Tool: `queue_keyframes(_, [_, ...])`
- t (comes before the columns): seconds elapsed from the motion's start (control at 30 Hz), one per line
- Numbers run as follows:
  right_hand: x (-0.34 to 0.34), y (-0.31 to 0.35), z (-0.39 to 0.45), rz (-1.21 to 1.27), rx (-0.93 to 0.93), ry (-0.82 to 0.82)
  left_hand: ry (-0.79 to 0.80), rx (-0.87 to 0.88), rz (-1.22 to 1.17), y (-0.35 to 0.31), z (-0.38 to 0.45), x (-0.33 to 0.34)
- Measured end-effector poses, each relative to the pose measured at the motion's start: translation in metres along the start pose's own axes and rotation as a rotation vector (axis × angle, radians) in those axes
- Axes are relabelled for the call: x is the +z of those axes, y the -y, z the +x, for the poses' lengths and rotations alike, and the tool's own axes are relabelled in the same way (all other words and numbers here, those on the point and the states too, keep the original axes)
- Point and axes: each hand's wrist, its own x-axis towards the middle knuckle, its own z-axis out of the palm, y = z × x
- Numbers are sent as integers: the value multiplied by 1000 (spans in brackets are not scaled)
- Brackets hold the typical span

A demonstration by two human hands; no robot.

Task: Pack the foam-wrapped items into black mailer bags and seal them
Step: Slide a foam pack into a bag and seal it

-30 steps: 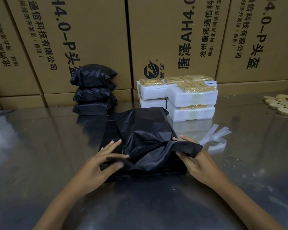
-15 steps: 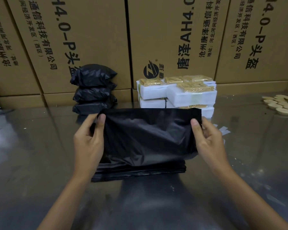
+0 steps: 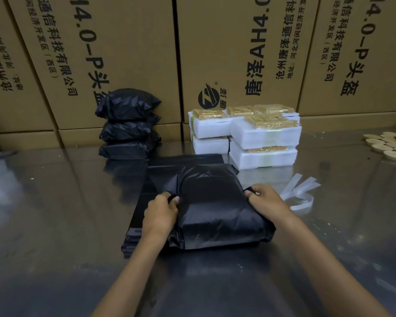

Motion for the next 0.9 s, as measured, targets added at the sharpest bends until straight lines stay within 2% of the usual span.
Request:
queue_keyframes(0.17, [2,0,-3,29,14,28,-111,107,247,2,-11,7])
queue_keyframes(0.23, [-1,1,-4,-43,19,21,-104,137,213,4,-13,6])
queue_keyframes(0.3, [-8,8,-7,-219,-23,-75,-63,111,9,10,-10,-1])
queue_keyframes(0.37, [-13,20,-12,-356,-161,-290,-19,38,-316,16,-6,-9])
queue_keyframes(0.43, [-13,37,-15,-318,-378,-466,0,-43,-559,19,-8,-15])
queue_keyframes(0.47, [-11,50,-16,-238,-477,-490,-24,-49,-619,21,-9,-17])
queue_keyframes(0.53, [-1,78,-16,-20,-599,-363,-113,-3,-659,24,-11,-20])
queue_keyframes(0.63, [27,117,-15,199,-645,-66,-225,138,-681,21,-15,-24])
queue_keyframes(0.8, [71,131,-6,19,-655,335,-395,392,-589,14,-20,-30])
queue_keyframes(0.9, [79,118,-3,-64,-671,411,-420,411,-577,15,-20,-29])
